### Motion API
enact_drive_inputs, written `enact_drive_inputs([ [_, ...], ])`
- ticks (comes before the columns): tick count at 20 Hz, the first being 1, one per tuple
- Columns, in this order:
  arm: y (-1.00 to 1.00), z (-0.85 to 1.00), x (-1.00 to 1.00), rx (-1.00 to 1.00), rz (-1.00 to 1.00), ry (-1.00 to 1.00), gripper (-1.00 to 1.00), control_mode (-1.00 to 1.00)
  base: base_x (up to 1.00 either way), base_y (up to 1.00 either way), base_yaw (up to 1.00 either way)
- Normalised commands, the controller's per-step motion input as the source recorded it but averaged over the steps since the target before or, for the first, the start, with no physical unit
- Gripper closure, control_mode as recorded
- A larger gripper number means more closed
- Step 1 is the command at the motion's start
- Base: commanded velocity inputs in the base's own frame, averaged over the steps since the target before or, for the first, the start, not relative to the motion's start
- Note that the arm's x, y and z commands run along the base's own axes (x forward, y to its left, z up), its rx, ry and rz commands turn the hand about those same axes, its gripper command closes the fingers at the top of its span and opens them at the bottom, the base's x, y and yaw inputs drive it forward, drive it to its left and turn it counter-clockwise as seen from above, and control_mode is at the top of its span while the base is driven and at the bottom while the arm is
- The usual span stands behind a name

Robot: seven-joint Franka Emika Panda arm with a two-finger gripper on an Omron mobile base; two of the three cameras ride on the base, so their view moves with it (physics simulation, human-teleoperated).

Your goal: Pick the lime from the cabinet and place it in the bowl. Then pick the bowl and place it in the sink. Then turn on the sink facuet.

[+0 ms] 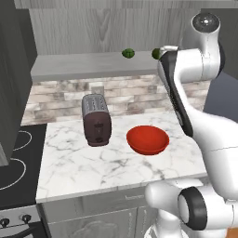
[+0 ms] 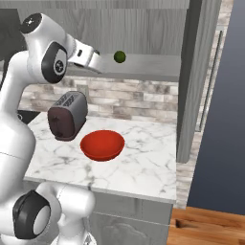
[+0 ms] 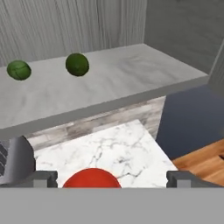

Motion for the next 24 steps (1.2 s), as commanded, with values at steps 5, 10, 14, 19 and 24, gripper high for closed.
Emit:
enact_drive_inputs([
  [5,-0.24,0.01,0.26,0.01,-0.03,0.02,-1.0,-1.0,0.0,0.0,0.0],
  [10,-0.01,-0.04,0.6,0.0,0.01,0.01,-1.0,-1.0,0.0,0.0,0.0],
  [14,0.0,-0.06,0.81,0.0,0.05,0.0,-1.0,-1.0,0.0,0.0,0.0],
  [19,0.0,-0.07,0.79,0.0,0.05,0.0,-1.0,-1.0,0.0,0.0,0.0],
  [24,0.0,-0.1,0.66,0.0,0.04,0.03,-1.0,-1.0,0.0,0.0,0.0],
])
